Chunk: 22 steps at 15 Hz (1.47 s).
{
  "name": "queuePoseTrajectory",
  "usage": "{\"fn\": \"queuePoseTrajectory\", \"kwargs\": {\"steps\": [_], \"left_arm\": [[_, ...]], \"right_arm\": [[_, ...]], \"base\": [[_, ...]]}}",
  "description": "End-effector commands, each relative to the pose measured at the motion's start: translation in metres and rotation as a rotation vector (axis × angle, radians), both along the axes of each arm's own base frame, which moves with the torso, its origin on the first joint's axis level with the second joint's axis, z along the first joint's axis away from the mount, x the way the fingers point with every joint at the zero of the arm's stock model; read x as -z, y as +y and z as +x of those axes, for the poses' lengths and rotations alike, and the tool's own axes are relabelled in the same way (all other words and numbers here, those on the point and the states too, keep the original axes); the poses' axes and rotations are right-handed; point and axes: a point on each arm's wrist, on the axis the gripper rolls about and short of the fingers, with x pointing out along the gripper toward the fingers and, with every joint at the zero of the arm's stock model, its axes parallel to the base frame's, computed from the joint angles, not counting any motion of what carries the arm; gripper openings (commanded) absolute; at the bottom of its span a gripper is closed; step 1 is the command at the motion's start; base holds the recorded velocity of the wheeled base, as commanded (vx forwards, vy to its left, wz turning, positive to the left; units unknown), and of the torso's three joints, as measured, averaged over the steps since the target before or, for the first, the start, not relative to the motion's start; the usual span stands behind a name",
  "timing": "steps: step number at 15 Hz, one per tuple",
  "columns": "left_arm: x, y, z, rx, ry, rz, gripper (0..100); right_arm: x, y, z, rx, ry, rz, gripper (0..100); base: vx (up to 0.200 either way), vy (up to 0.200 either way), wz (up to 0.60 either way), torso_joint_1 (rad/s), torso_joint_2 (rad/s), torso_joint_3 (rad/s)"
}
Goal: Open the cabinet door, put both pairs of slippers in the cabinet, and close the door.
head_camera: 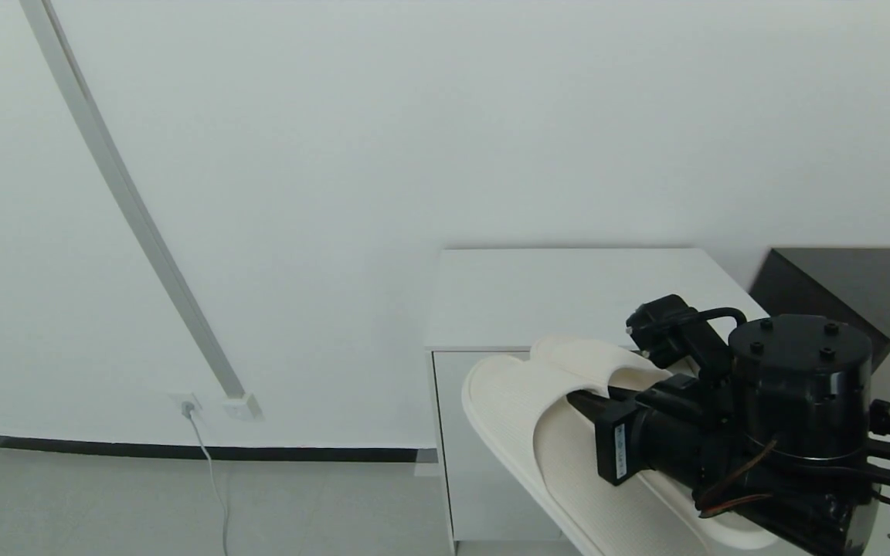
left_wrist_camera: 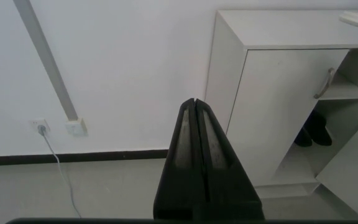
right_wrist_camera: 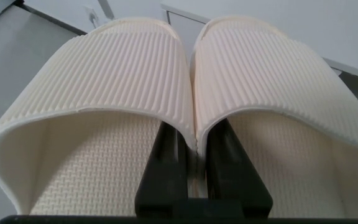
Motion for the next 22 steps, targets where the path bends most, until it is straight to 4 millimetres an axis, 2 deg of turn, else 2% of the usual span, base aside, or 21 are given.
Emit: {"fn": "queuePoseTrajectory", "kwargs": {"steps": [1, 15, 22], "left_arm": [[0.0000, 0.0000, 0.0001, 0.000, 0.001, 0.000, 0], [0.0000, 0.0000, 0.0001, 0.000, 0.001, 0.000, 0], [0.0000, 0.0000, 0.0001, 0.000, 0.001, -0.002, 0]], "right_arm": [[0.0009, 0.0005, 0.0004, 0.000, 0.002, -0.002, 0], [0.0042, -0.0009, -0.0019, -0.003, 0.007, -0.013, 0], [0.0062, -0.0010, -0.0020, -0.004, 0.013, -0.017, 0]], "base": [[0.000, -0.200, 0.00, -0.012, 0.00, 0.007], [0.000, -0.200, 0.00, 0.003, 0.00, 0.002], [0.000, 0.000, 0.00, 0.000, 0.00, 0.000]]}}
